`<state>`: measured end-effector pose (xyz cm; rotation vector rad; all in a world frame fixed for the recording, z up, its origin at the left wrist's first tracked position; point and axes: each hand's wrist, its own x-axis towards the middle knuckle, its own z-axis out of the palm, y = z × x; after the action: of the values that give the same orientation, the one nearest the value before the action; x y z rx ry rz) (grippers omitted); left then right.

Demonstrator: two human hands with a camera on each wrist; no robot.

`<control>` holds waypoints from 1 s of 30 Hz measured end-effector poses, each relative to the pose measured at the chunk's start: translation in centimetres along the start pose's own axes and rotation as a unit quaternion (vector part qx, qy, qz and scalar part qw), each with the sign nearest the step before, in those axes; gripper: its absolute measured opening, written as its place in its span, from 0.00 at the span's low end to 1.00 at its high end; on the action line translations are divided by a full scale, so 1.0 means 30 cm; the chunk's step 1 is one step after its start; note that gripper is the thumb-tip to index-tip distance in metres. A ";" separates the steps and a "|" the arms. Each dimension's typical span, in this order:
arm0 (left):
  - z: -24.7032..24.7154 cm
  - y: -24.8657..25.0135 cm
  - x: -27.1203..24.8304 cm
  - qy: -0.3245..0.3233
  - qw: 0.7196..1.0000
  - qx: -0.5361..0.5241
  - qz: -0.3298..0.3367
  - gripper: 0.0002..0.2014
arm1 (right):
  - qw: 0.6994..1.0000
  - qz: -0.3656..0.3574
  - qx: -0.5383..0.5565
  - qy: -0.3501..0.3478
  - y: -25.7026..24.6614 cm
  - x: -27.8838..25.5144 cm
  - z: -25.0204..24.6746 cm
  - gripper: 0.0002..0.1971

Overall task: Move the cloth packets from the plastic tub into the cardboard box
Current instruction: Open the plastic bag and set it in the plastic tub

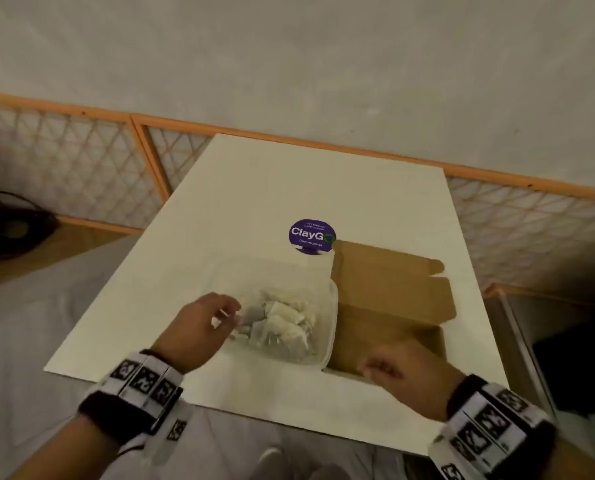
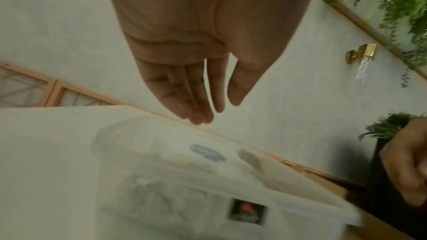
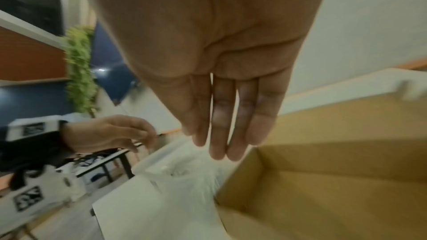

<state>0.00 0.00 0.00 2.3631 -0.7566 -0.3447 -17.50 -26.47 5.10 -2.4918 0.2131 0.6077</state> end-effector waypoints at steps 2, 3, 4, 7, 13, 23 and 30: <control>0.021 -0.035 0.075 0.020 0.999 0.032 -0.035 0.09 | 0.997 -0.038 -0.021 0.060 -0.031 0.107 0.007 0.11; 0.034 -0.058 0.110 0.022 0.997 0.058 -0.053 0.12 | 0.995 -0.057 -0.036 0.078 -0.048 0.163 0.013 0.11; 0.040 -0.066 0.136 0.016 0.993 0.082 -0.079 0.14 | 0.991 -0.075 -0.062 0.095 -0.065 0.214 0.024 0.12; 0.088 -0.101 0.165 -0.015 0.984 0.136 -0.110 0.23 | 0.971 -0.112 -0.176 0.113 -0.061 0.324 0.085 0.14; 0.126 -0.147 0.196 -0.059 0.975 0.154 -0.147 0.43 | 0.949 -0.106 -0.266 0.134 -0.030 0.395 0.139 0.14; 0.094 -0.130 0.189 -0.049 0.992 -0.029 -0.117 0.31 | 0.975 -0.060 -0.169 0.135 -0.075 0.414 0.189 0.49; 0.101 -0.063 0.110 -0.012 0.967 -0.253 0.021 0.12 | 0.976 -0.048 -0.061 0.205 -0.090 0.410 0.199 0.46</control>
<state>2.22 -2.23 -3.71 1.8630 -0.6384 -0.4838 -8.12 -21.16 -3.75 -2.7071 0.2134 0.0615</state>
